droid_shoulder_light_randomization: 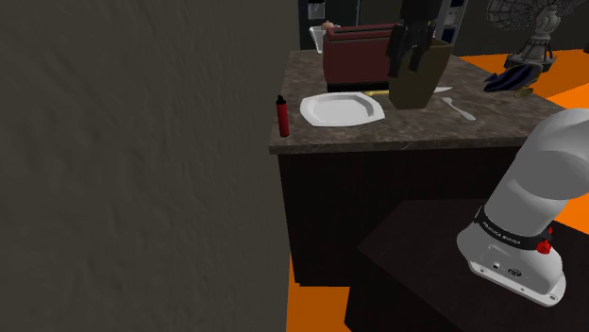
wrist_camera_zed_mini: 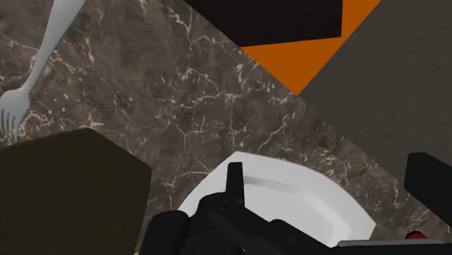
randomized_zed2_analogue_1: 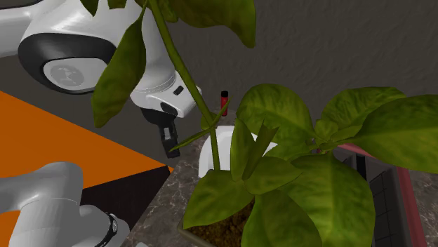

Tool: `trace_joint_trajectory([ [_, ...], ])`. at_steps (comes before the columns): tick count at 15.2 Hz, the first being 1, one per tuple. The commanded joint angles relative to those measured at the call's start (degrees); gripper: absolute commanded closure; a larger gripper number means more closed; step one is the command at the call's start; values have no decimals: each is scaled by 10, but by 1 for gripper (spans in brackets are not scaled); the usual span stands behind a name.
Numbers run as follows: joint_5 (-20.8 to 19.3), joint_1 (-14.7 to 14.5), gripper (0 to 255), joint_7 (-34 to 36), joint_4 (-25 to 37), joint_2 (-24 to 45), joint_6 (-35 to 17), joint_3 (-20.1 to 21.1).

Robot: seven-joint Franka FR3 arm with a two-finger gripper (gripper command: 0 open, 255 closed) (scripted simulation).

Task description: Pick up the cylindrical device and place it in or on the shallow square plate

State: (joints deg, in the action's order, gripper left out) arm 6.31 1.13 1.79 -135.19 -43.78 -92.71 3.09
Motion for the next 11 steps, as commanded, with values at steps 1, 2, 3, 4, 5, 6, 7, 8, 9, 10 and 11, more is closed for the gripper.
trace_joint_trajectory([
  [1,0,0,0,0,0,0,0,0],
  [2,5,-2,0,13,9,17,-9,11],
  [3,9,-4,0,26,18,34,-17,22],
  [4,13,-5,0,38,29,52,-25,33],
  [5,16,-6,0,51,40,70,-33,44],
  [6,18,-7,0,64,51,89,-40,55],
  [7,20,-7,0,77,64,108,-47,65],
  [8,21,-8,0,90,77,127,-54,76],
  [9,21,-8,0,103,91,147,-60,86],
  [10,20,-8,0,116,106,167,-65,96],
  [11,18,-8,0,130,121,188,-71,106],
])
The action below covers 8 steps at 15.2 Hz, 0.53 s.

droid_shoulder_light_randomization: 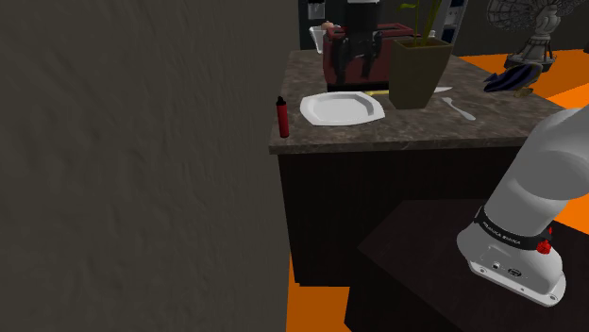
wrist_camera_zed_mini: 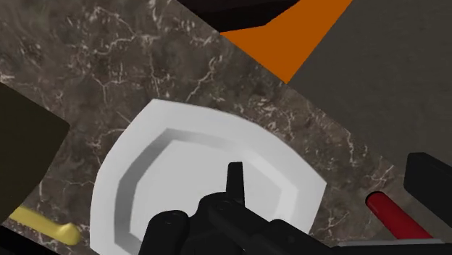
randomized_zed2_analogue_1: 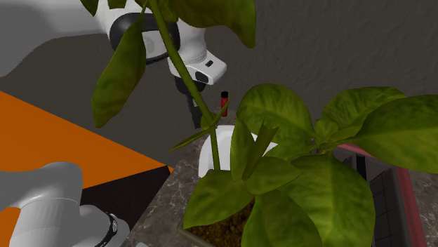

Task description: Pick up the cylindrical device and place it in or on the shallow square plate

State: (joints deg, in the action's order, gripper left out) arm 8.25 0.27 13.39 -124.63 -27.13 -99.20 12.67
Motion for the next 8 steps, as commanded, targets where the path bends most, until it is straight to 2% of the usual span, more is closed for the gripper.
trace_joint_trajectory([
  [1,-4,0,0,28,32,42,-10,20],
  [8,-46,-6,0,129,168,199,-24,79],
])
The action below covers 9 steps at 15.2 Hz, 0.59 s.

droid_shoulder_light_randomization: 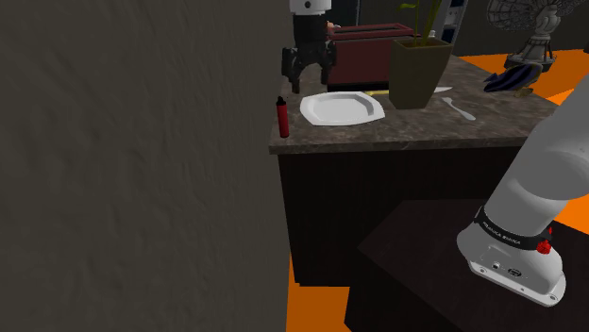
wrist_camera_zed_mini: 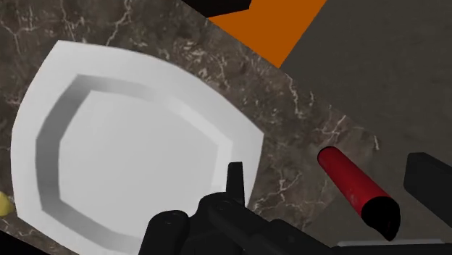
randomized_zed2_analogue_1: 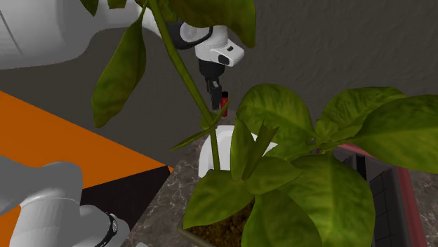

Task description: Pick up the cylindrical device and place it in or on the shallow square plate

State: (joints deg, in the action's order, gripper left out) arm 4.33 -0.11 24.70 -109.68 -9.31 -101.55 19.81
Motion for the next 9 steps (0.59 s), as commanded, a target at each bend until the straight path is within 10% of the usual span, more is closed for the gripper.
trace_joint_trajectory([
  [1,-17,-4,0,31,42,46,0,15],
  [5,-62,-23,0,91,146,148,14,36],
  [9,-63,-24,0,92,124,150,-9,35],
])
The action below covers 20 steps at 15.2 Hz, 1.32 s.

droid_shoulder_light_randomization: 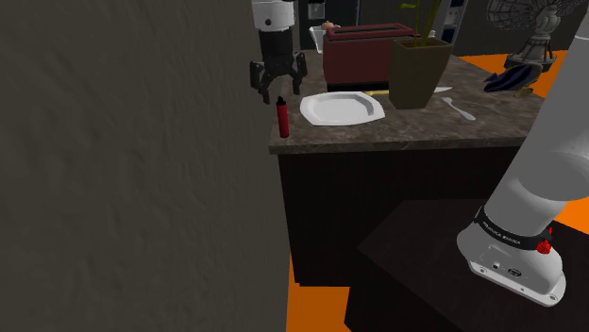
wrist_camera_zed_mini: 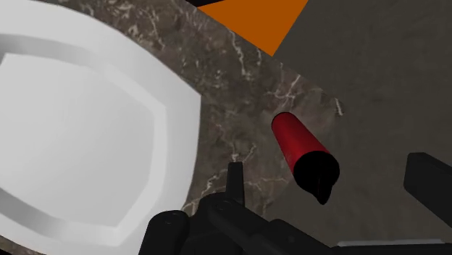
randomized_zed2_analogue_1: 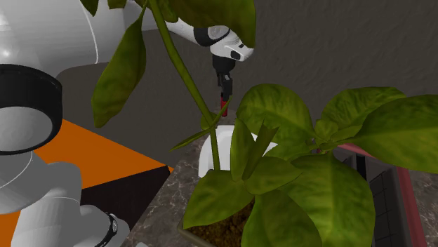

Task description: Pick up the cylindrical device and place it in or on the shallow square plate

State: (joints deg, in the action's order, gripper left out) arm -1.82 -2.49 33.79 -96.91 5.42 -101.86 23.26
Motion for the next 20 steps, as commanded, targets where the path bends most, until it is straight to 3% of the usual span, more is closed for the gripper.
trace_joint_trajectory([
  [1,-1,0,0,1,-11,2,-13,0],
  [4,-2,0,0,2,-37,4,-40,0],
  [12,-2,0,0,2,-37,4,-40,0],
  [13,-2,0,255,2,-37,4,-40,0],
  [20,-2,0,255,2,-37,4,-41,0],
])
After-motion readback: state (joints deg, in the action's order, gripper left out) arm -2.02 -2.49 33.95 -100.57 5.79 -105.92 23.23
